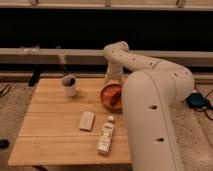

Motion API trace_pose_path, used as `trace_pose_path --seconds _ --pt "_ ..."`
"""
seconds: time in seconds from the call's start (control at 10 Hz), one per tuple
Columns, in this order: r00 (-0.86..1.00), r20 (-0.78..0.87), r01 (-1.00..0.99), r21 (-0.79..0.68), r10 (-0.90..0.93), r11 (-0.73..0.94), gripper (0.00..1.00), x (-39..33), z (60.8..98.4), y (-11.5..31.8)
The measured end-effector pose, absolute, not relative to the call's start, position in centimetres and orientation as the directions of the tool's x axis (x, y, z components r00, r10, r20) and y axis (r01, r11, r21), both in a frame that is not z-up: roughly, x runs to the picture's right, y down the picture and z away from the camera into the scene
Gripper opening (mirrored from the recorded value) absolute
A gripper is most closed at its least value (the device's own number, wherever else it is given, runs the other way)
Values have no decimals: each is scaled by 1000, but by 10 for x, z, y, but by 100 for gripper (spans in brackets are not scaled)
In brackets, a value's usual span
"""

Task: Place the pepper in the ceramic bowl

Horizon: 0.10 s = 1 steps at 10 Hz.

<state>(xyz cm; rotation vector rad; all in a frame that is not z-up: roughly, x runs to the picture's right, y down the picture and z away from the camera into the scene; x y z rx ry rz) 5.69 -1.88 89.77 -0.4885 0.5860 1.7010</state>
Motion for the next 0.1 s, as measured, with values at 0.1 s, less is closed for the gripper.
trace_pose_path --seconds 0.1 --pt "-201 -609 -979 119 767 -163 80 57 898 -19"
